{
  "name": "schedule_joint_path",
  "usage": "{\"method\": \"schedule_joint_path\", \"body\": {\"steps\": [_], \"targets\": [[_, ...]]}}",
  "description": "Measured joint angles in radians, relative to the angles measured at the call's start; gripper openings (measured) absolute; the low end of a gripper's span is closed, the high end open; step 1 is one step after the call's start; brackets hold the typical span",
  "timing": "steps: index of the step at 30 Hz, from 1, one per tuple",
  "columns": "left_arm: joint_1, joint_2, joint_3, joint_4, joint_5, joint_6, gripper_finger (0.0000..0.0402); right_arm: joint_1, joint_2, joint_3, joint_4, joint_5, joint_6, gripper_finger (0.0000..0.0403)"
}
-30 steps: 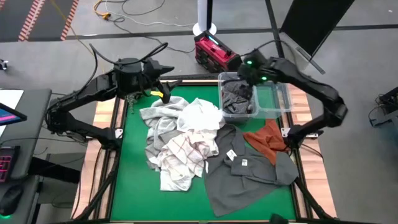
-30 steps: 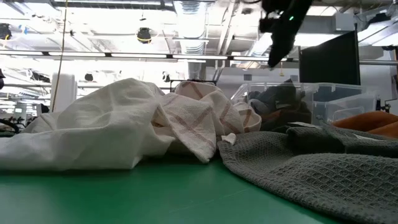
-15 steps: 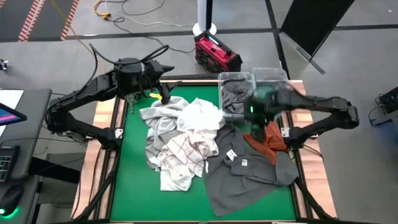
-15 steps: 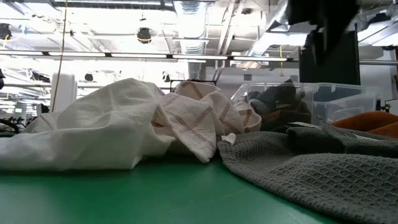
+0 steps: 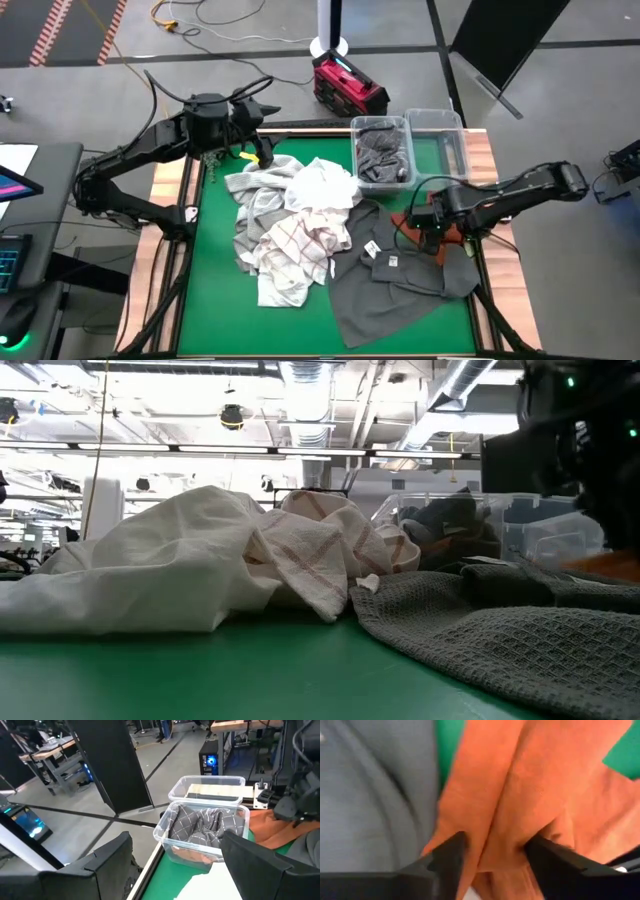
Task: Sort towels by color in basket
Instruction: Put the orange towel into the left transparent bin
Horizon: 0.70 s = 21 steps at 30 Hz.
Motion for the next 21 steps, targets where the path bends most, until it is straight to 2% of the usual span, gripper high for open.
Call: {"method": "schedule_joint_path", "body": {"steps": [2,5,7,8,12,16,21], "targets": [[0.0,0.0,0.0,0.002,0.0,-0.012,0.0292,0.0,0.001,-0.024,0.005,0.001,0.011,0.02],[0.0,0.0,0.0,0.02,0.004,-0.05,0.0292,-0.011,-0.001,-0.026,0.029,0.001,0.007,0.0098],[0.0,0.019,0.0,0.06,0.053,-0.09,0.0292,-0.025,-0.01,-0.026,0.061,-0.008,0.004,0.0033],[0.0,0.03,0.0,0.086,0.099,-0.112,0.0292,-0.032,-0.015,-0.024,0.078,-0.01,0.004,0.0021],[-0.009,0.119,0.0,0.181,0.277,-0.147,0.0292,-0.067,-0.04,0.019,0.181,-0.014,0.004,0.0035],[-0.027,0.245,0.0,0.266,0.357,-0.164,0.0292,-0.098,-0.069,0.105,0.271,-0.016,-0.014,0.0028],[-0.044,0.358,-0.002,0.437,0.501,-0.291,0.0292,-0.135,-0.112,0.253,0.36,-0.006,-0.023,0.0017]]}}
